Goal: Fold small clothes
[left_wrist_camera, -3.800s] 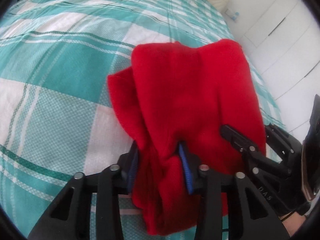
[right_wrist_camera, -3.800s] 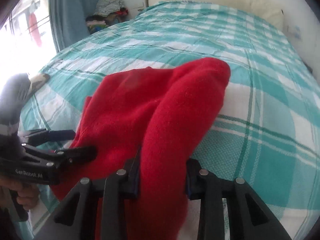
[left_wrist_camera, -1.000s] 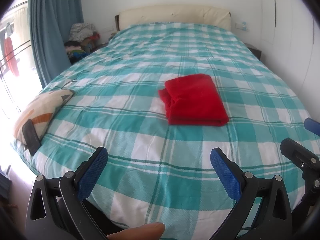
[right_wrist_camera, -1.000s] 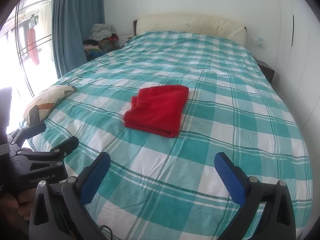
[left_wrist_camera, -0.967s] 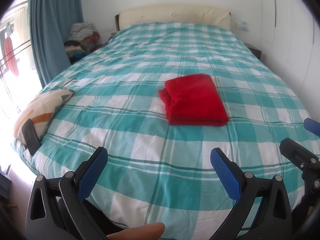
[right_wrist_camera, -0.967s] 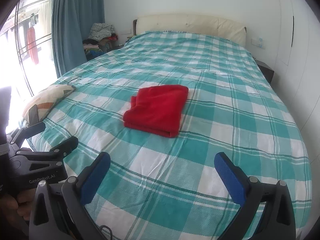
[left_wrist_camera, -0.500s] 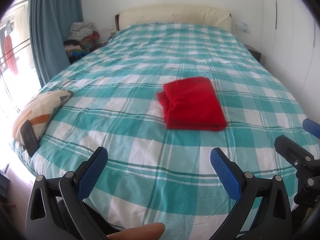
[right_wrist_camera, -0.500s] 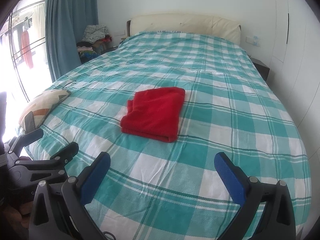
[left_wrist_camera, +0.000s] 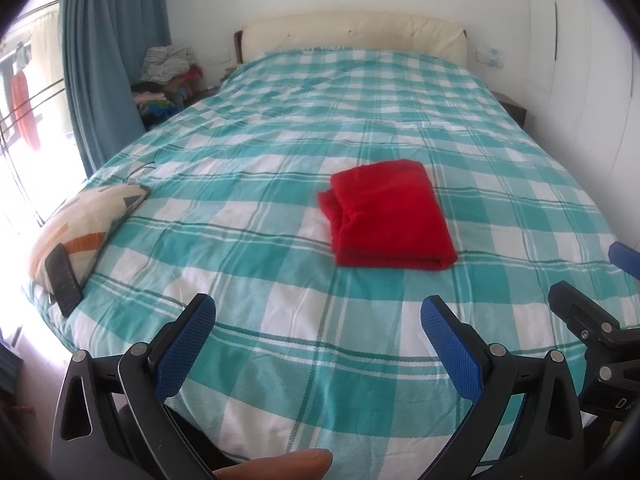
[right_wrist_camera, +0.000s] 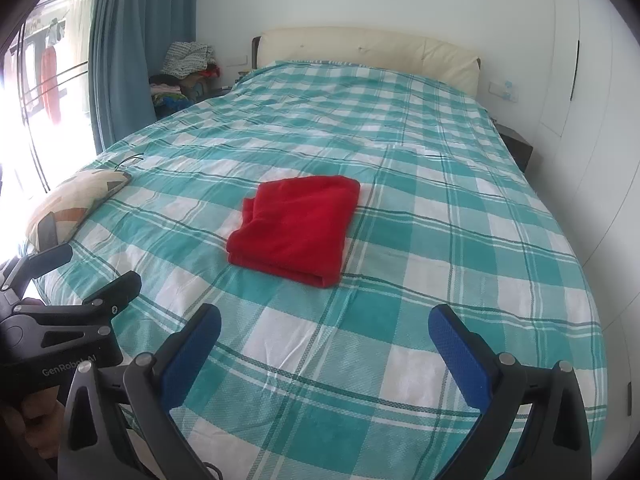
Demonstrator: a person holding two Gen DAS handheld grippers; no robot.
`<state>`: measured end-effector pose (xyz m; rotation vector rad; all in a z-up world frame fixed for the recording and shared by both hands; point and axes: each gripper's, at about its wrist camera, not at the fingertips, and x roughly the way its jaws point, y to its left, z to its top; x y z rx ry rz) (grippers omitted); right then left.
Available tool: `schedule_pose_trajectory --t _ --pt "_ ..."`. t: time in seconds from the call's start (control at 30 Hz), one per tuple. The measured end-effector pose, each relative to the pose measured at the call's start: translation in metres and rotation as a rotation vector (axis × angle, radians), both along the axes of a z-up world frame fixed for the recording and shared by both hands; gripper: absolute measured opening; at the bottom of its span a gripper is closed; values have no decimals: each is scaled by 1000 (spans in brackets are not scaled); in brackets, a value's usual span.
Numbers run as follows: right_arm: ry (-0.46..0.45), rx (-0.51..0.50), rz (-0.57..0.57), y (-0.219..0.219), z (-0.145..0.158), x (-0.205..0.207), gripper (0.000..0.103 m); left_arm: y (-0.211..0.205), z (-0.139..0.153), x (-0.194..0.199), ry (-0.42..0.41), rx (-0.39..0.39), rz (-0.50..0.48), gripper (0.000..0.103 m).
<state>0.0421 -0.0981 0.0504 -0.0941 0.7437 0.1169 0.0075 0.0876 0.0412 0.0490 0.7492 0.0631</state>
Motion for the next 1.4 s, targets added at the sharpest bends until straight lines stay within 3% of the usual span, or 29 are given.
schedule_pose_trajectory --t 0.3,0.7,1.4 --pt "-11 -40 -3 1 3 2 102 -2 0 2 9 4 -1 103" --pt "-13 -2 30 3 14 -1 102 1 10 0 -20 2 19 103" --pt "1 -6 39 6 9 -1 102 0 10 3 2 -2 10 103"
